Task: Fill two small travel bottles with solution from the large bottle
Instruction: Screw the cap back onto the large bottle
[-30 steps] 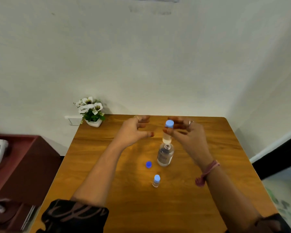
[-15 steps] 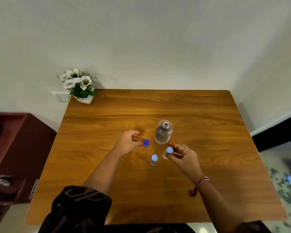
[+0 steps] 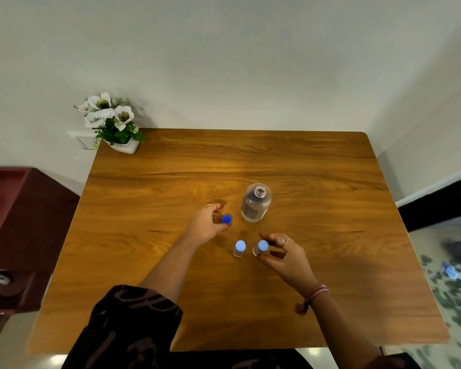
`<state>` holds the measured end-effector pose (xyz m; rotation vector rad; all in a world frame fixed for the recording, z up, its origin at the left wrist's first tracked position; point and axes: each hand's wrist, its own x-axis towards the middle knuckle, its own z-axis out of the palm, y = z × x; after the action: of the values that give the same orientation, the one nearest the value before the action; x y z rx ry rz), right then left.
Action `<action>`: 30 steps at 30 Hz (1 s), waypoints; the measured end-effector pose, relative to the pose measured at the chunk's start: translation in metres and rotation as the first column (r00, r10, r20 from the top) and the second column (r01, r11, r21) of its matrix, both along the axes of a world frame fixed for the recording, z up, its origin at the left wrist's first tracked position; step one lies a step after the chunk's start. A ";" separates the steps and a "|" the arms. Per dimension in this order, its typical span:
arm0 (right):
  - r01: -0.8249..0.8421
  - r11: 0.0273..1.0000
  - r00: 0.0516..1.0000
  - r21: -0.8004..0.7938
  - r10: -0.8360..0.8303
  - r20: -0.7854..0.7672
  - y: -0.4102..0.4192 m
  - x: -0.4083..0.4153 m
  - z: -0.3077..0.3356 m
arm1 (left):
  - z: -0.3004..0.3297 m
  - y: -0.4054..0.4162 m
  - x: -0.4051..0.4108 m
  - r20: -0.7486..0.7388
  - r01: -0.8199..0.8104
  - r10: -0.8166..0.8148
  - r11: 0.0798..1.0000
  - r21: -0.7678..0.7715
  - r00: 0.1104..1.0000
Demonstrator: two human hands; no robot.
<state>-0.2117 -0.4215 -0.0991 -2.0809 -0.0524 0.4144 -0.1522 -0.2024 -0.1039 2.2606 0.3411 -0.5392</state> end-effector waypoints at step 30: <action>-0.003 0.994 0.998 0.109 0.010 -0.063 0.013 0.093 0.005 | -0.046 0.001 -0.002 0.159 -0.142 0.187 0.956 -0.256 0.969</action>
<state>-0.1189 -0.4082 -0.0944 -1.9594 -0.0435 0.4716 -0.1540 -0.2011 -0.1500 2.0037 0.3478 -0.2680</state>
